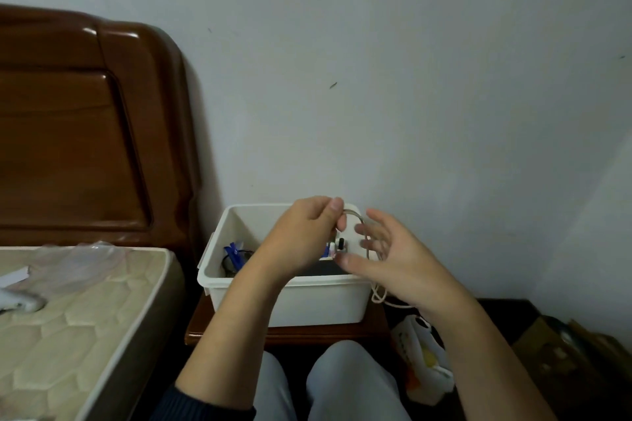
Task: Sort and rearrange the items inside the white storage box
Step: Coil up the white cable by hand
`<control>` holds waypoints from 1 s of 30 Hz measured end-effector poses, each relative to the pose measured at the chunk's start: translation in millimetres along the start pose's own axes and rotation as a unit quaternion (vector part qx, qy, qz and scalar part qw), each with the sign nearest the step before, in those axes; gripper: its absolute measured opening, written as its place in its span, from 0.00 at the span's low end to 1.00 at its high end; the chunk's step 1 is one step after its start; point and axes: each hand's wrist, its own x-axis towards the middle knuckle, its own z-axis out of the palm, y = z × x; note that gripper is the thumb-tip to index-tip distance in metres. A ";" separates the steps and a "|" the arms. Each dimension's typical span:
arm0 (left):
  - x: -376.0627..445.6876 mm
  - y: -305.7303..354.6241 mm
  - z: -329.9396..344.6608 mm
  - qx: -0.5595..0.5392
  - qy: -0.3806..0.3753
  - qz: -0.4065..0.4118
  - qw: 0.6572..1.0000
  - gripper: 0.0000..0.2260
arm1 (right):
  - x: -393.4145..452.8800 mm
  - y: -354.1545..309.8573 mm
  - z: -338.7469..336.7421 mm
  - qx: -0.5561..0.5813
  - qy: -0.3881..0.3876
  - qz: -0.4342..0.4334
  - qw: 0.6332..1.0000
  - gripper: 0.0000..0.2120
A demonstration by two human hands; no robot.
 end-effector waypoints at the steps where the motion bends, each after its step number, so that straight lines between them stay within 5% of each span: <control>1: 0.3 2.1 2.4 0.001 -0.018 0.012 1.000 0.20 | 3.7 -1.3 3.2 0.040 0.014 -0.011 0.999 0.29; 3: 2.1 6.2 5.4 -0.019 0.004 0.031 0.999 0.20 | 7.2 -2.8 7.5 0.075 0.009 -0.005 0.997 0.09; 9: 12.0 6.1 -20.4 -0.115 0.329 0.017 0.937 0.19 | 8.4 43.3 5.4 0.017 0.035 0.142 0.989 0.19; 11: 12.6 -1.1 -26.1 -0.059 0.307 -0.002 0.950 0.20 | 6.2 50.2 8.1 0.006 0.048 0.148 0.988 0.16; 15: 5.5 -4.2 -7.1 0.004 0.125 -0.105 0.987 0.19 | 7.7 44.3 12.7 0.021 0.023 0.102 0.994 0.10; 23: -15.8 -10.5 3.9 -0.006 -0.021 -0.206 0.978 0.16 | 17.5 28.2 -8.4 0.078 0.089 0.114 0.986 0.17; 26: -13.2 -18.2 0.7 0.010 0.023 -0.183 0.983 0.14 | 15.3 28.3 -20.4 -0.070 0.105 0.101 0.987 0.20; 30: -6.3 -22.5 -9.1 -0.036 0.151 -0.085 0.984 0.17 | 13.2 29.0 -30.2 -0.264 0.014 0.178 0.948 0.27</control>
